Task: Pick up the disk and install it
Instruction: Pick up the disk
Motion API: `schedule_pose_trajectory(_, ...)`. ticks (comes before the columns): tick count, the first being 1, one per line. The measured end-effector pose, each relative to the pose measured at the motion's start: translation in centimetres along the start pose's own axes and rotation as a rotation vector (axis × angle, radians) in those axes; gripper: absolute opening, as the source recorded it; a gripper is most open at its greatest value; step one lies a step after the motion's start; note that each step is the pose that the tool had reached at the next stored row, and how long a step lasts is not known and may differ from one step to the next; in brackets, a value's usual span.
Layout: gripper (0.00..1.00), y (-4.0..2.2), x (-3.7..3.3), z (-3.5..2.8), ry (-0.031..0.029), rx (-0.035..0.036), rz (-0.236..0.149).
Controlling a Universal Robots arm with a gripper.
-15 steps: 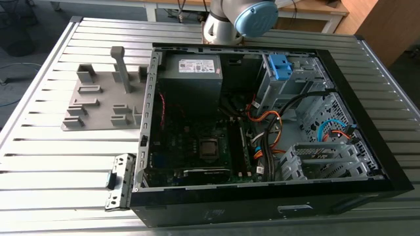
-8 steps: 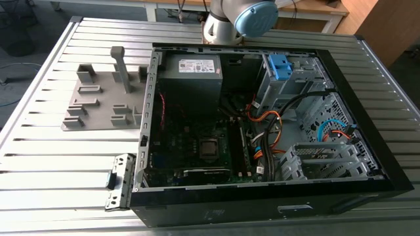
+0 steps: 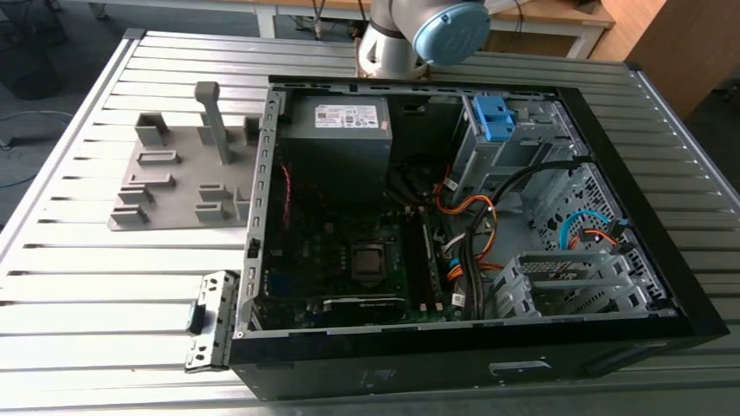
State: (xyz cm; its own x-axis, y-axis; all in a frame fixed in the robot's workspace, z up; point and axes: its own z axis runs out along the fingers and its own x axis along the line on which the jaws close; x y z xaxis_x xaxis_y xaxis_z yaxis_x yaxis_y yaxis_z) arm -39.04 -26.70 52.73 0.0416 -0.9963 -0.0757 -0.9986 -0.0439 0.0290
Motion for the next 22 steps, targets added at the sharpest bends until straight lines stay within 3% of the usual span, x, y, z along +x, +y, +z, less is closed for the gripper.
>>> schedule_pose_trajectory(20, 0.36, 0.03, -0.08, -1.06, 0.0000, -0.0001, 0.000)
schedule_pose_trajectory(22, 0.36, 0.04, -0.11, -1.40, 0.0000, -0.0001, 0.000)
